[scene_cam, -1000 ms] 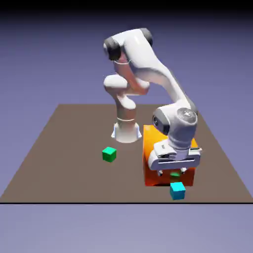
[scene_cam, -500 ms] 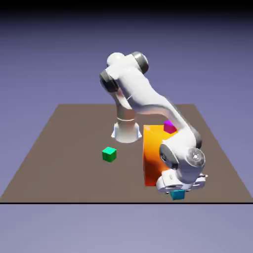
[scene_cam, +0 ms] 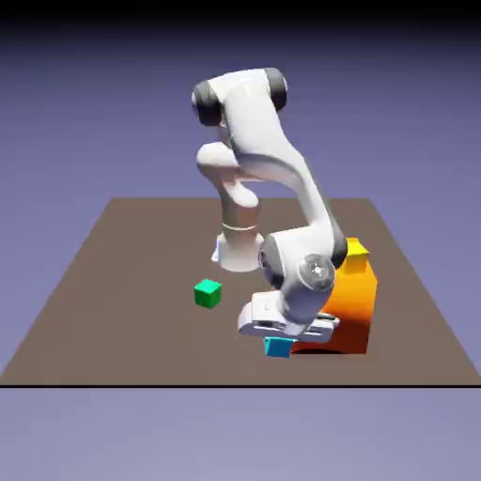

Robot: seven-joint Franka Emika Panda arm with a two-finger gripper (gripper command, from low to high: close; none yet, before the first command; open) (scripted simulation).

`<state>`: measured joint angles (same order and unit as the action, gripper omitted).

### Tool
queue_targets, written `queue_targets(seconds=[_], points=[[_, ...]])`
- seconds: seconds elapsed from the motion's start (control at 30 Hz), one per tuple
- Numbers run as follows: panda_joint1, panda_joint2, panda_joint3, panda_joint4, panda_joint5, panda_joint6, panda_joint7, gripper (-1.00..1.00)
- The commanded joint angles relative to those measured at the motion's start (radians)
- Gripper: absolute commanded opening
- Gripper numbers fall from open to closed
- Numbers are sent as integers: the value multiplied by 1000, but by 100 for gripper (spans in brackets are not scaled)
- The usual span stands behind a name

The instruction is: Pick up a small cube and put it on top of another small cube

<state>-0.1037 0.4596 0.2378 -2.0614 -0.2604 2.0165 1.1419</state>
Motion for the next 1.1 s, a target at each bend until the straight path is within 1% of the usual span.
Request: queue_targets(seconds=[0.0,0.7,0.73,0.93,0.97,1.0,1.07], points=[[8,-29,-36,-30,7,9,-10,-100],[-25,-695,-483,-775,164,148,-339,-100],[-25,-695,-483,-775,164,148,-339,-100],[-27,-503,-478,-845,200,407,-371,-100],[-27,-503,-478,-845,200,407,-371,100],[-27,-503,-478,-845,200,407,-371,100],[-26,-568,-480,-822,188,320,-360,100]])
